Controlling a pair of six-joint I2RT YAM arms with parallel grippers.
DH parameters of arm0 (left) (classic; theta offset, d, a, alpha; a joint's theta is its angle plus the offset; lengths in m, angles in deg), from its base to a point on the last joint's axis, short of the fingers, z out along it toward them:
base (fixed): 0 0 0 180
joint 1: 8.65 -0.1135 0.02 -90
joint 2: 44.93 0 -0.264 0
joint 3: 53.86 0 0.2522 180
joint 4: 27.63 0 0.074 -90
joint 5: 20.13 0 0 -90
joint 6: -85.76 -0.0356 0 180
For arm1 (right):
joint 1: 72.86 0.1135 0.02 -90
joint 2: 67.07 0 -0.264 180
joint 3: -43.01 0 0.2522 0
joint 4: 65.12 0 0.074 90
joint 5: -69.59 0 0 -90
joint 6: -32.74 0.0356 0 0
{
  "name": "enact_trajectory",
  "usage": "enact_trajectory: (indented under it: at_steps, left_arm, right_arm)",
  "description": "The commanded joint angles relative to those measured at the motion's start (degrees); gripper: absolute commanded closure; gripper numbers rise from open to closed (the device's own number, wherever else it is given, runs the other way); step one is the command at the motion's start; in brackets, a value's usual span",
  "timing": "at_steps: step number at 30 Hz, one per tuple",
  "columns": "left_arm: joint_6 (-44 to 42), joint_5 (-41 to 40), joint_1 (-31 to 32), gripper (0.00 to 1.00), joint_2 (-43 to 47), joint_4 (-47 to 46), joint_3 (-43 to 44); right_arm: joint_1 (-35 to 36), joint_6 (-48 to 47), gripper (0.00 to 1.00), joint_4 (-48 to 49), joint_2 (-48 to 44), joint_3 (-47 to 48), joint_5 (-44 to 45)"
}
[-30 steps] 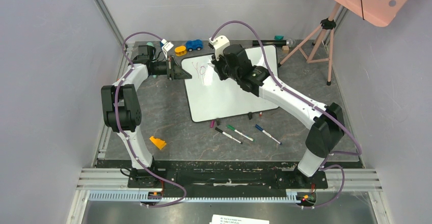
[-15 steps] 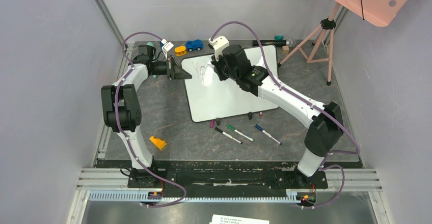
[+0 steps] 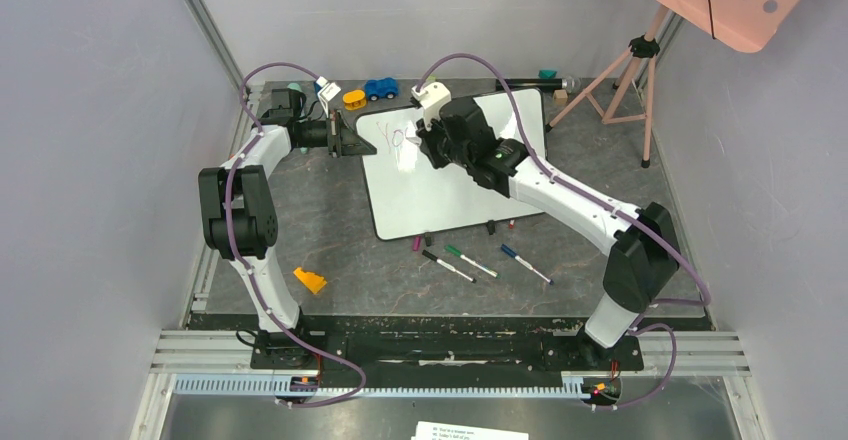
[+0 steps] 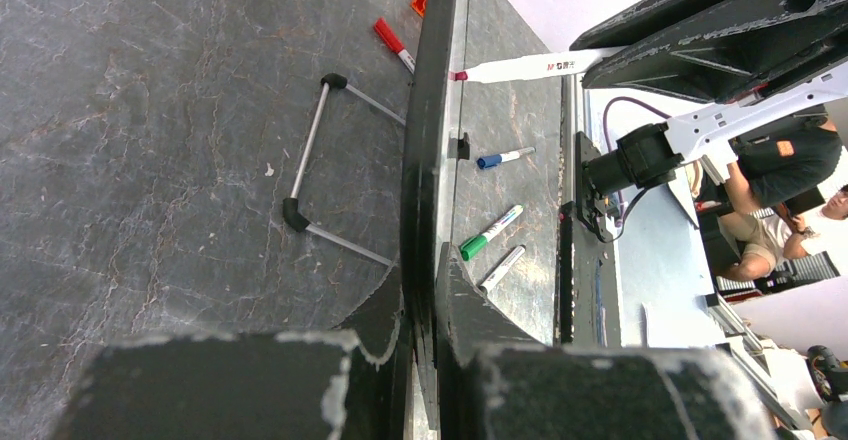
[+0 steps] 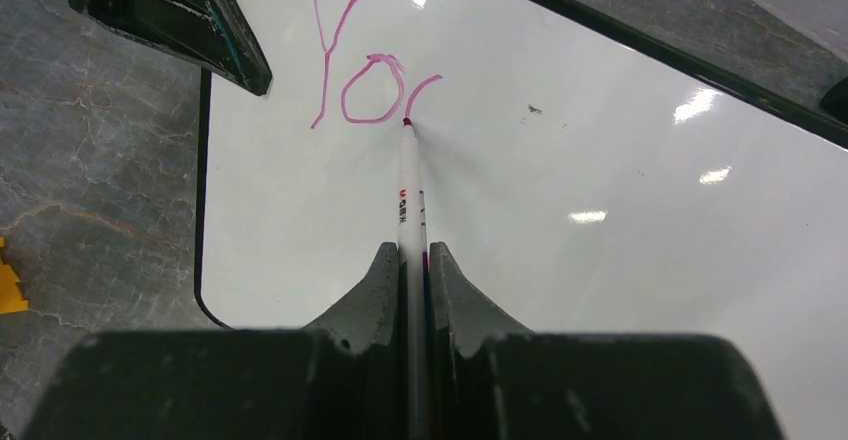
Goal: Write a sentence on the whiteboard
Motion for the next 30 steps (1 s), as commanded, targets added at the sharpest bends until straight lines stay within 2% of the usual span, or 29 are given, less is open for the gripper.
enact_trajectory:
  at_steps: [1, 30]
  left_arm:
    - [-10.3, -15.7, 3.6, 0.98, -2.6, 1.4, -2.0]
    - [-10.3, -15.7, 3.6, 0.98, -2.6, 1.4, -2.0]
  right_arm:
    - [-0.4, -0.1, 1.0, -0.6, -1.7, -1.8, 2.7]
    - [-3.0, -0.1, 1.0, -1.5, 1.3, 4.5, 4.7]
